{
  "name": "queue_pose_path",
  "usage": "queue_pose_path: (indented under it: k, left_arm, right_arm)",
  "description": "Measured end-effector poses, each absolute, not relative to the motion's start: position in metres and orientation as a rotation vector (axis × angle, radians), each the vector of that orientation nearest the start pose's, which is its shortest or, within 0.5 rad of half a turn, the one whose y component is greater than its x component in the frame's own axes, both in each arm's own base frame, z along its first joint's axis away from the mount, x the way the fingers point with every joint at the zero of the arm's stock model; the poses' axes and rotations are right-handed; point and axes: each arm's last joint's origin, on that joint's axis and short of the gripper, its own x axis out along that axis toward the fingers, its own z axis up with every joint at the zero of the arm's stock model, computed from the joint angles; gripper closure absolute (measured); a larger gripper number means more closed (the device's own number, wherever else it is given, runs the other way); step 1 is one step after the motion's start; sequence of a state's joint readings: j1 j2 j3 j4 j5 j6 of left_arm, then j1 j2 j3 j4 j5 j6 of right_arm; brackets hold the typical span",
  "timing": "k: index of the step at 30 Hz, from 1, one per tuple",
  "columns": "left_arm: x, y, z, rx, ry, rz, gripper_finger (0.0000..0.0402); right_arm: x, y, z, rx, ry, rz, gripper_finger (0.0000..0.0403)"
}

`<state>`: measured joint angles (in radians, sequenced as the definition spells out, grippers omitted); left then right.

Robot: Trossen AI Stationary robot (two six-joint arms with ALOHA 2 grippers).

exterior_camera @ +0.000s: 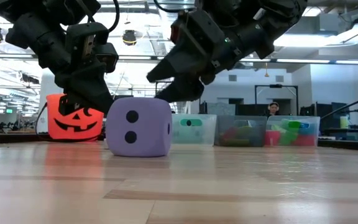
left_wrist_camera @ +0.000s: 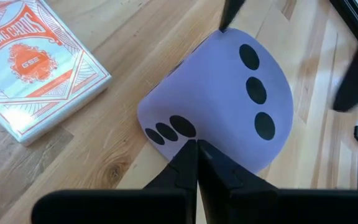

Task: Pick & Place Toys
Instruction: Put the violet dice into the left transparent bin

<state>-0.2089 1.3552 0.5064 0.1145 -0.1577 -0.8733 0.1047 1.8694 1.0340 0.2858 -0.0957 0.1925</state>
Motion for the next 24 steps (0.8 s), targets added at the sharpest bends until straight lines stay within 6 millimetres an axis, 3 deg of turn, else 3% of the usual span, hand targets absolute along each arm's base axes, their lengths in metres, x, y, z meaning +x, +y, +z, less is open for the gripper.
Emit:
queue_pose_path:
  k: [9,24]
  left_arm:
    - [0.238,-0.045,0.153,-0.693,0.680,0.285,0.0401]
    - [0.238,-0.045,0.153,-0.688,0.673,0.296,0.0401]
  right_arm:
    - [0.381,0.047,0.156,0.163,0.650,0.046,0.0003]
    - [0.380,0.054,0.156,0.146,0.655,0.041,0.0003]
